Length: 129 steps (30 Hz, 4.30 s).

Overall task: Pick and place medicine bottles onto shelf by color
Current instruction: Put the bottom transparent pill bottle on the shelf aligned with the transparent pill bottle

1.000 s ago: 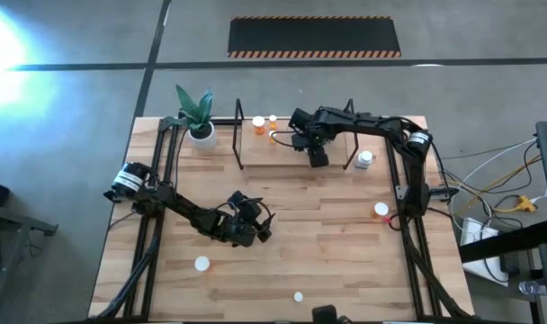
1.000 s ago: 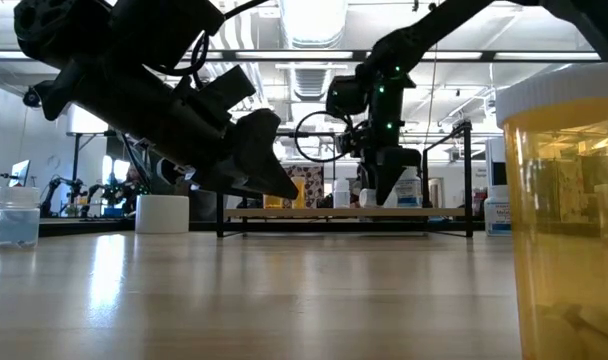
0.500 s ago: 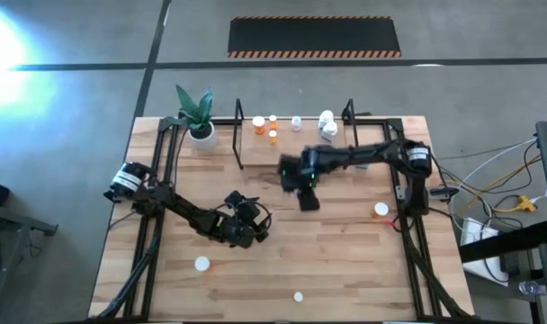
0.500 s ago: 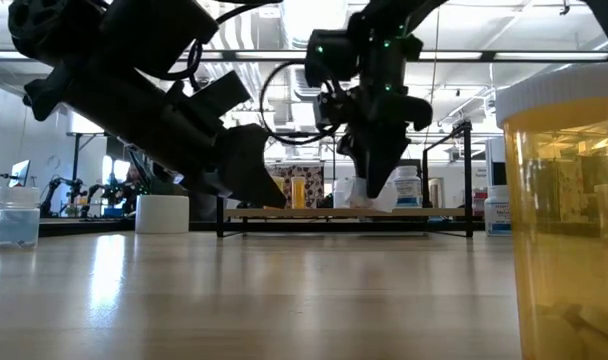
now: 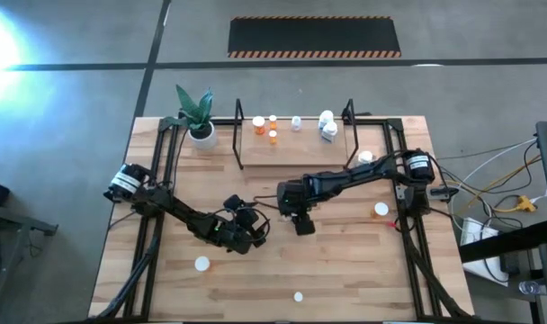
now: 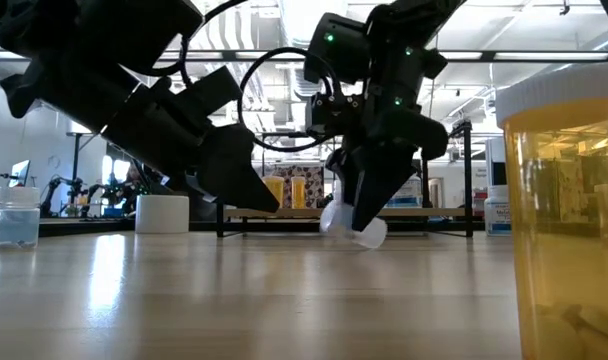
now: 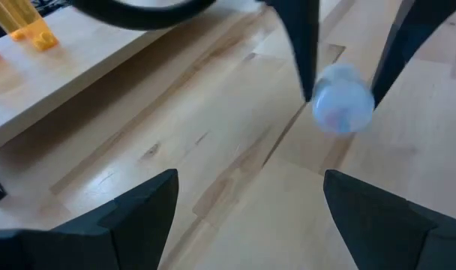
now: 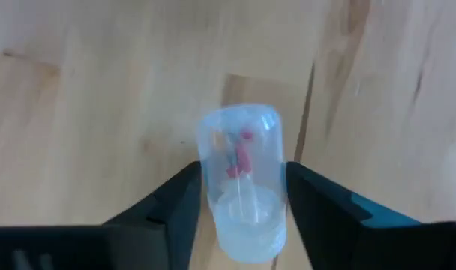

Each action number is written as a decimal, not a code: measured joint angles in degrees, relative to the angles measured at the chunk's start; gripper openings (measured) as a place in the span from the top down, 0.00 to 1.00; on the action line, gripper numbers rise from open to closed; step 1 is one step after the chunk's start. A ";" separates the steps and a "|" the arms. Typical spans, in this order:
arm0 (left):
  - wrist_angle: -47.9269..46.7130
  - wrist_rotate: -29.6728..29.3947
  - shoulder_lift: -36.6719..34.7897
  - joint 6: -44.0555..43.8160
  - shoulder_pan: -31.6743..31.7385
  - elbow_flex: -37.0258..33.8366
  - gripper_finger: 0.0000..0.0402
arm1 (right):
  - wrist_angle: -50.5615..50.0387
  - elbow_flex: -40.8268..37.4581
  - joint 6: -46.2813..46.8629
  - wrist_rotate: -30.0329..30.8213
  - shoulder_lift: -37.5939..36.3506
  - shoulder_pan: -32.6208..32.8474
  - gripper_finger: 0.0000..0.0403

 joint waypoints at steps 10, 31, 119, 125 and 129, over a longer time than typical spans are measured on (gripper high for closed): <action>0.79 0.28 0.00 1.49 -0.02 0.02 0.21 | 3.90 -5.53 -4.80 -0.27 -5.65 -0.35 0.34; 18.21 15.46 6.41 17.58 7.00 -1.36 0.21 | 71.07 -40.61 6.71 -1.40 -4.41 -0.24 0.50; 19.44 17.23 14.14 19.01 9.39 5.49 0.31 | 11.08 -18.27 -17.07 13.12 -20.68 -1.11 0.52; 4.47 16.30 8.91 12.77 8.90 4.81 0.31 | 2.26 -6.47 -29.28 13.05 -8.87 -2.74 0.44; 2.03 15.25 7.04 8.67 8.13 2.36 0.31 | -3.28 1.11 -34.28 13.55 -1.49 -3.17 0.44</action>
